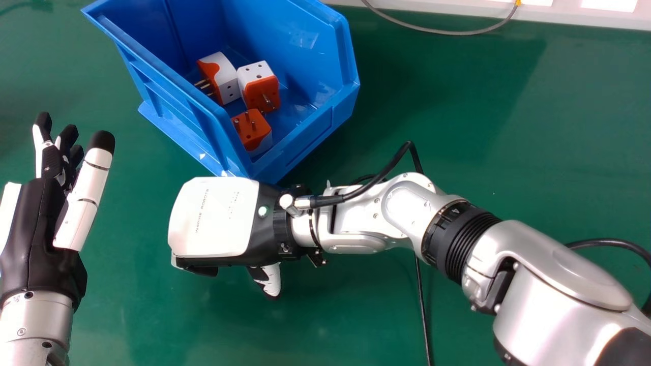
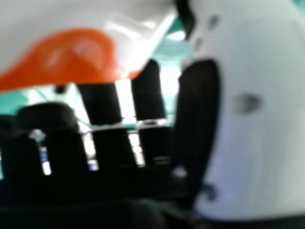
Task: Pick all objects and put in blue box
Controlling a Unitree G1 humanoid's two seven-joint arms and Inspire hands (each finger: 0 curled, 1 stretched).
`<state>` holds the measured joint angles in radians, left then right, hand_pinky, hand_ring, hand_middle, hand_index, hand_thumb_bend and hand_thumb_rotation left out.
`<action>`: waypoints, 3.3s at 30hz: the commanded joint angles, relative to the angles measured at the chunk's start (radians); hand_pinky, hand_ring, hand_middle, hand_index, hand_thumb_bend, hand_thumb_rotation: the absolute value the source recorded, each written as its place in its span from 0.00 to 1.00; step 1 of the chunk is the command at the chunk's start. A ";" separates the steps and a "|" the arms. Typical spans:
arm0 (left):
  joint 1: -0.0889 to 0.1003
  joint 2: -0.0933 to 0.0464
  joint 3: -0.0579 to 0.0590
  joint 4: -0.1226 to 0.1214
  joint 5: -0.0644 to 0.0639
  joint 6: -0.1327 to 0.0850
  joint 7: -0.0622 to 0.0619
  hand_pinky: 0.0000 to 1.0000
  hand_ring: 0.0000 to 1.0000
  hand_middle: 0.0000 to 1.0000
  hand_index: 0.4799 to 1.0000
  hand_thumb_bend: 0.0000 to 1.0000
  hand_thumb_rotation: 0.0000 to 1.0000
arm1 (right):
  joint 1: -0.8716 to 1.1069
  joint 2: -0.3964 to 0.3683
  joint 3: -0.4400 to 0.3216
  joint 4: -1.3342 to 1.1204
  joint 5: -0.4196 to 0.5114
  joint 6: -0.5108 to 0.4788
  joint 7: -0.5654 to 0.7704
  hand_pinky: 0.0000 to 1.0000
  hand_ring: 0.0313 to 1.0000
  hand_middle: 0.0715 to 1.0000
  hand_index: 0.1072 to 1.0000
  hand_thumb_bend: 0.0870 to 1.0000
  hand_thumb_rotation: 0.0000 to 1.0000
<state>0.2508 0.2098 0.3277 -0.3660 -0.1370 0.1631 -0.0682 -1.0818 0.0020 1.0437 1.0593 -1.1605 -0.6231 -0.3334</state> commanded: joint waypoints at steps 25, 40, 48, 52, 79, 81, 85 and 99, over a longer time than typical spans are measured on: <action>-0.004 0.005 0.005 -0.016 0.008 -0.022 -0.003 1.00 1.00 1.00 1.00 0.55 0.75 | 0.045 -0.006 -0.070 -0.091 0.063 -0.034 -0.003 0.08 0.07 0.12 0.41 0.47 0.12; -0.031 0.016 0.010 0.033 0.008 -0.033 -0.010 1.00 1.00 1.00 1.00 0.56 0.75 | 0.144 -0.072 -0.213 -0.228 0.278 -0.035 0.354 0.29 0.30 0.33 0.40 0.47 0.05; -0.043 0.026 0.018 0.067 0.008 -0.050 -0.021 1.00 1.00 1.00 1.00 0.56 0.76 | 0.301 -0.146 -0.329 -0.464 0.401 0.036 0.491 0.55 0.64 0.64 0.60 0.59 0.10; -0.046 0.027 0.019 0.075 0.009 -0.056 -0.025 1.00 1.00 1.00 1.00 0.56 0.76 | 0.403 -0.190 -0.386 -0.600 0.434 0.052 0.478 0.69 0.77 0.77 0.72 0.69 0.24; -0.045 0.027 0.031 0.097 0.005 -0.091 -0.035 1.00 1.00 1.00 1.00 0.56 0.76 | 0.784 -0.484 -0.696 -1.010 0.663 -0.065 0.503 0.69 0.80 0.79 0.73 0.82 0.38; -0.044 0.026 0.031 0.099 0.006 -0.097 -0.036 1.00 1.00 1.00 1.00 0.57 0.77 | 0.828 -0.508 -0.755 -1.026 0.642 -0.080 0.453 0.68 0.79 0.78 0.72 0.83 0.40; -0.045 0.023 0.031 0.106 0.004 -0.104 -0.037 1.00 1.00 1.00 1.00 0.57 0.77 | 0.894 -0.508 -0.849 -1.039 0.634 -0.082 0.370 0.67 0.78 0.77 0.71 0.83 0.44; -0.059 0.022 0.037 0.149 -0.005 -0.134 -0.041 1.00 1.00 1.00 1.00 0.55 0.76 | 1.036 -0.364 -0.940 -1.143 0.512 0.234 0.261 0.67 0.78 0.79 0.77 0.86 0.48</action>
<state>0.2005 0.2221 0.3517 -0.2125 -0.1381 0.0599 -0.1081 -0.0523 -0.3809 0.1103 -0.0483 -0.6224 -0.4233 -0.0400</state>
